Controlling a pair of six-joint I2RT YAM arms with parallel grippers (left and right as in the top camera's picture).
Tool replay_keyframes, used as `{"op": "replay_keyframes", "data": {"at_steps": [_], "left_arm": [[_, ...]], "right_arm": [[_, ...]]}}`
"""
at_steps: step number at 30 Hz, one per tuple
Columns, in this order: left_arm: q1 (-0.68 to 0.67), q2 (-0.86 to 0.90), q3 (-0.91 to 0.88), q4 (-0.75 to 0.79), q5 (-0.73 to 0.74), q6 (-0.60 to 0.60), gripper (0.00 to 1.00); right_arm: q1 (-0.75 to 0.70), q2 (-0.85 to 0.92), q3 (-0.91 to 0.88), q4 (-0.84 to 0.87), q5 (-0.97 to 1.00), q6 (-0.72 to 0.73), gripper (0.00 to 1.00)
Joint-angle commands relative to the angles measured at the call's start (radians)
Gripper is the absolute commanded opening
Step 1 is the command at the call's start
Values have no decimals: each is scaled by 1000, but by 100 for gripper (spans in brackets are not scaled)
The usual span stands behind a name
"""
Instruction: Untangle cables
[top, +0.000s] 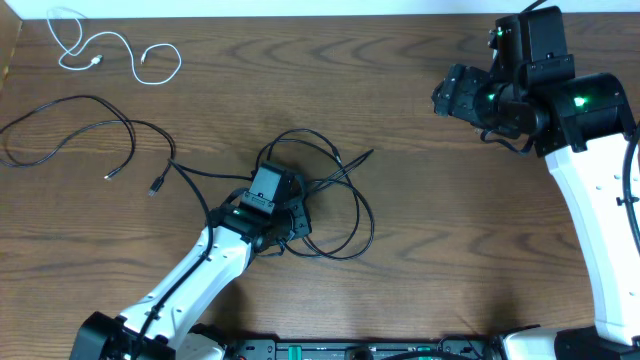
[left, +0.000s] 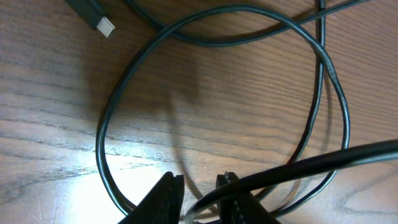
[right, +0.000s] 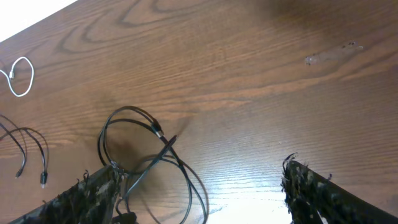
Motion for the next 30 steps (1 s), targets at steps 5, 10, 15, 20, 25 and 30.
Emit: {"op": "replay_keyframes", "data": {"at_steps": [5,10,15,20,25,30], "left_arm": [[4,17,-8,-5,-6,0,11],[4,17,-8,-5,-6,0,8],[4,14,-7,-3,-1,-9,7],[4,-14,16,27,90,-10,7],[4,-76,59,84,185,-10,7],[4,-156,80,160,280,-24,8]], "right_arm": [[5,-3,6,0,-3,-10,80],[5,-3,6,0,-3,-10,81],[5,-3,6,0,-3,-10,81],[5,-3,6,0,2,-10,83],[5,-3,6,-8,8,-34,92],[5,-3,6,-16,8,-67,92]]}}
